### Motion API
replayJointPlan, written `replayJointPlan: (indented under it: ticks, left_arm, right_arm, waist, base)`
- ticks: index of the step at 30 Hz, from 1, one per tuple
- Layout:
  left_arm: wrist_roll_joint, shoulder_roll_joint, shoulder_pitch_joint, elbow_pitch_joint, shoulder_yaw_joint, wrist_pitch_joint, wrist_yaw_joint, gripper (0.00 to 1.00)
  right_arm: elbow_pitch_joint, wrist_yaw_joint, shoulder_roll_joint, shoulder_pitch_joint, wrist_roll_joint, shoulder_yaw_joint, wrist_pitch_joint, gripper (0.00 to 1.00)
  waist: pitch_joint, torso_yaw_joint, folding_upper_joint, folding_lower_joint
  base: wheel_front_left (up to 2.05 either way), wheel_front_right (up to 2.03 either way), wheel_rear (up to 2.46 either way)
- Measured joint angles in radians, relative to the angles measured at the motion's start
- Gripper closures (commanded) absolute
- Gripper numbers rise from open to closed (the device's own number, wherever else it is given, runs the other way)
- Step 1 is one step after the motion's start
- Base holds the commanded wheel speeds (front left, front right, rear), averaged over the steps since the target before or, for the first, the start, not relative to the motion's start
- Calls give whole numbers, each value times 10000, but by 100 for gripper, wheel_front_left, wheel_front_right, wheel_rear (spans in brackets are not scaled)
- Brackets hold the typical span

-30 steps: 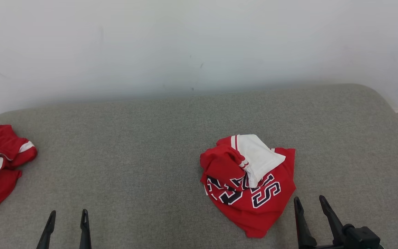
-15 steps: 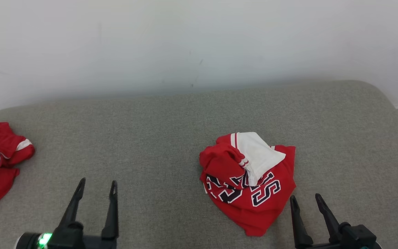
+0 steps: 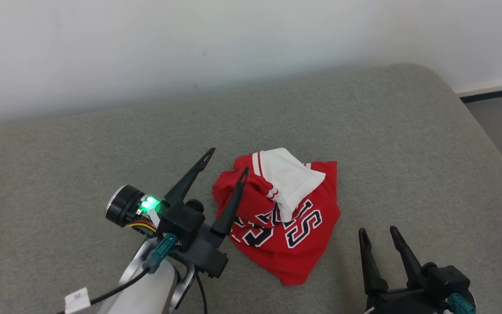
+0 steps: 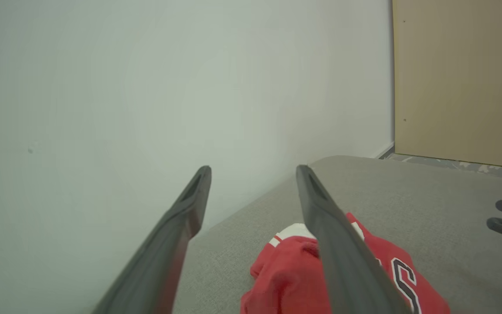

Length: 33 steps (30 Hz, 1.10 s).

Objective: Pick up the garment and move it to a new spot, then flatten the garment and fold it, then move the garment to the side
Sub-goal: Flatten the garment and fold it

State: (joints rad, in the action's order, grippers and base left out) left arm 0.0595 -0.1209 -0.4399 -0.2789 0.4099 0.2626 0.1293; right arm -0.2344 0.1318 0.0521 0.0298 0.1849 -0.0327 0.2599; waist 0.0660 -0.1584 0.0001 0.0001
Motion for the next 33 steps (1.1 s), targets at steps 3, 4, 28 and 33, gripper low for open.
replayJointPlan:
  ticks: [3,4,28,33]
  left_arm:
    - [142,-150,-550,-752,508,0,0,0]
    - [259,-217,-725,-1057,656,0,0,0]
    - [1653,-44,-2066,-3287,1755,-2,-192,100]
    - [1760,-100,-1473,-2048,1162,0,-577,100]
  right_arm:
    - [-102,0,2,134,96,-19,4,0]
    - [-123,0,0,175,150,-36,6,0]
    - [117,0,0,137,222,155,15,0]
    - [132,0,-2,-8,205,163,15,0]
  waist:
    - [229,-348,0,0]
    - [303,-468,0,0]
    - [672,-766,0,-1]
    - [510,-202,0,-1]
  base:
    - [0,0,0]
    - [0,0,0]
    - [0,0,0]
    - [0,0,0]
